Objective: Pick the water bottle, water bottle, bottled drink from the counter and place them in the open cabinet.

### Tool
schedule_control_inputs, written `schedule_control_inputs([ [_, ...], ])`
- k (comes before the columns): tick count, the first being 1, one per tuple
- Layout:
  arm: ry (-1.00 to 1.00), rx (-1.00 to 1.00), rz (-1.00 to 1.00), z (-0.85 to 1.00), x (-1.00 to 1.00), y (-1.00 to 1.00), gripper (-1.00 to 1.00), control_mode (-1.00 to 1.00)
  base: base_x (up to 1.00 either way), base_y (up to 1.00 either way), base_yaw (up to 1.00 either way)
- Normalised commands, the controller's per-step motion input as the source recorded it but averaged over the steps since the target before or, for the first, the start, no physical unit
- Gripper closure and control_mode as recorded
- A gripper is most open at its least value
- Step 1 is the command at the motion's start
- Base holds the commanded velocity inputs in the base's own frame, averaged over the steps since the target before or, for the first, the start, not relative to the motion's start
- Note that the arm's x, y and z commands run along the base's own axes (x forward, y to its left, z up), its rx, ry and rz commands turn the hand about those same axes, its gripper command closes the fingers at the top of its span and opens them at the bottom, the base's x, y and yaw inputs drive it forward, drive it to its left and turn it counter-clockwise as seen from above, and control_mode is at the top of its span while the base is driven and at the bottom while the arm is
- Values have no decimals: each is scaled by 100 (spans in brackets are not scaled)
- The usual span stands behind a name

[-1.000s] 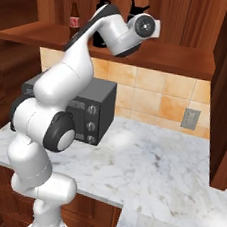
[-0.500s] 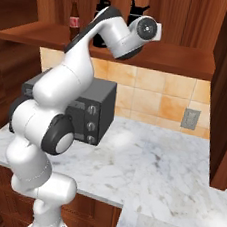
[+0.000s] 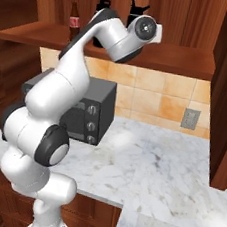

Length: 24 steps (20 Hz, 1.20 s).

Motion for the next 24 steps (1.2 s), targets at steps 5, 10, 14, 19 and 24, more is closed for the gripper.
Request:
schedule_control_inputs([
  [5,-5,0,-13,-2,-67,6,-100,-100,0,0,0],
  [10,-11,0,-15,-15,-82,15,-100,-100,0,0,0],
  [14,0,0,-15,-23,-77,21,-100,-100,0,0,0],
  [19,0,0,-5,-20,-78,20,-100,-100,0,0,0],
  [24,1,0,-5,-27,-87,14,-100,-100,0,0,0],
])
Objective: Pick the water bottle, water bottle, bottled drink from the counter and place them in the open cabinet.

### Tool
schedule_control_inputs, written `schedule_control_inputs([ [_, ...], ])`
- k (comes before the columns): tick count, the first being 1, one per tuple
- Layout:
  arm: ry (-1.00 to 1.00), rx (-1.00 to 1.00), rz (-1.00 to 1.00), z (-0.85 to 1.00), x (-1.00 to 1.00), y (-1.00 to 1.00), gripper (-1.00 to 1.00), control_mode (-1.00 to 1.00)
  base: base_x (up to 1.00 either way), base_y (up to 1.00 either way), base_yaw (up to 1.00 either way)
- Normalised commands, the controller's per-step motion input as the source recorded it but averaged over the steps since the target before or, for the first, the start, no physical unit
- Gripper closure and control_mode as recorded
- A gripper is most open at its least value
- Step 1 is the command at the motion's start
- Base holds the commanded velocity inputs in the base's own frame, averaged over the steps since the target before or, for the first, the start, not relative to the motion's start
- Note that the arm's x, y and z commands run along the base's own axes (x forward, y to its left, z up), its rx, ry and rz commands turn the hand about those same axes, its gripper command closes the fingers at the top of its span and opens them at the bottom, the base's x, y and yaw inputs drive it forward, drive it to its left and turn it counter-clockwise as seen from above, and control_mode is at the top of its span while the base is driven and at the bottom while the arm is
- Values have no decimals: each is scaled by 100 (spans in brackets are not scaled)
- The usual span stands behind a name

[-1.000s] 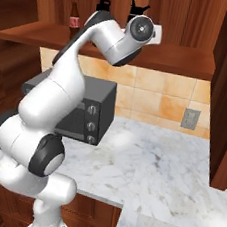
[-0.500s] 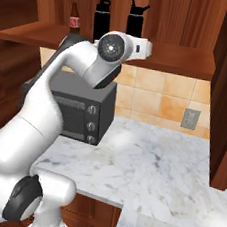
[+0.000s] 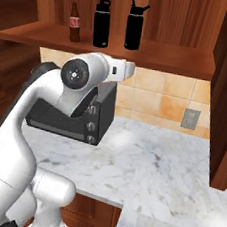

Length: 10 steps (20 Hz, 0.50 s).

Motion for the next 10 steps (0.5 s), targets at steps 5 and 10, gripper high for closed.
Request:
schedule_control_inputs([
  [5,0,0,-7,-55,-94,23,-100,-100,0,0,0],
  [10,22,-3,-22,-64,-62,36,-100,-100,0,0,0],
])
